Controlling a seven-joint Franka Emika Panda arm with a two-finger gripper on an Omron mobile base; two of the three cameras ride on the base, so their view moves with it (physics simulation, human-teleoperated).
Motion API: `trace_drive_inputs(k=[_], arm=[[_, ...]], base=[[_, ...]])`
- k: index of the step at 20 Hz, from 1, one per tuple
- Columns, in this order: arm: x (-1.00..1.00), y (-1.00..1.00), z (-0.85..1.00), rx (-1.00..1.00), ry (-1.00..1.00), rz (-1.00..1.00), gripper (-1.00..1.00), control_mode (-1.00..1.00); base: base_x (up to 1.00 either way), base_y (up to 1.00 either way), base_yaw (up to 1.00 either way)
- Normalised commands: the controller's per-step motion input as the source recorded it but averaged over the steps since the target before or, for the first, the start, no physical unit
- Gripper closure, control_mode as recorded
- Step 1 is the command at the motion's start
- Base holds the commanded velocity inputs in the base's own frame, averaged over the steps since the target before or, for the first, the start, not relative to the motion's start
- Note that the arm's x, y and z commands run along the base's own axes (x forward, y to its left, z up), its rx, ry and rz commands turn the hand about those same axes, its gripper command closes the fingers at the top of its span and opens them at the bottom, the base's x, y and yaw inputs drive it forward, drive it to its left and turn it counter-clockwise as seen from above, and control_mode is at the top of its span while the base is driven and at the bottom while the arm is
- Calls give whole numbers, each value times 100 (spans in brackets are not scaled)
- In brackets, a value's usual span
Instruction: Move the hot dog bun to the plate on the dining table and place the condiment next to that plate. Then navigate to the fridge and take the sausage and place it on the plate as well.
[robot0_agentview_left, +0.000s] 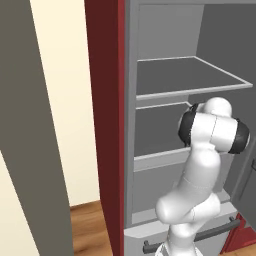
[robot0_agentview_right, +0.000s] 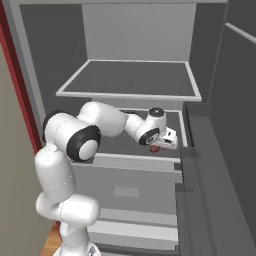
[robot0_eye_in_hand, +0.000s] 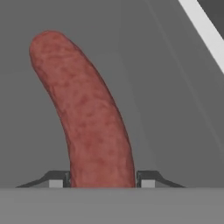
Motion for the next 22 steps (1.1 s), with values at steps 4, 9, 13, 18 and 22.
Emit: trace_drive_inputs(k=[4,9,13,18,22], arm=[[-100,10,5,0,-19,0,100,-100],[-100,3,76,-2,-20,-2,100,-100],[-100,8,100,-4,-5,-6,100,-100],[-89,15,100,-4,3,-1,100,-100],[-72,19,100,-1,13,0,100,-100]], base=[[0,0,0],[0,0,0],[0,0,0],[0,0,0],[0,0,0]])
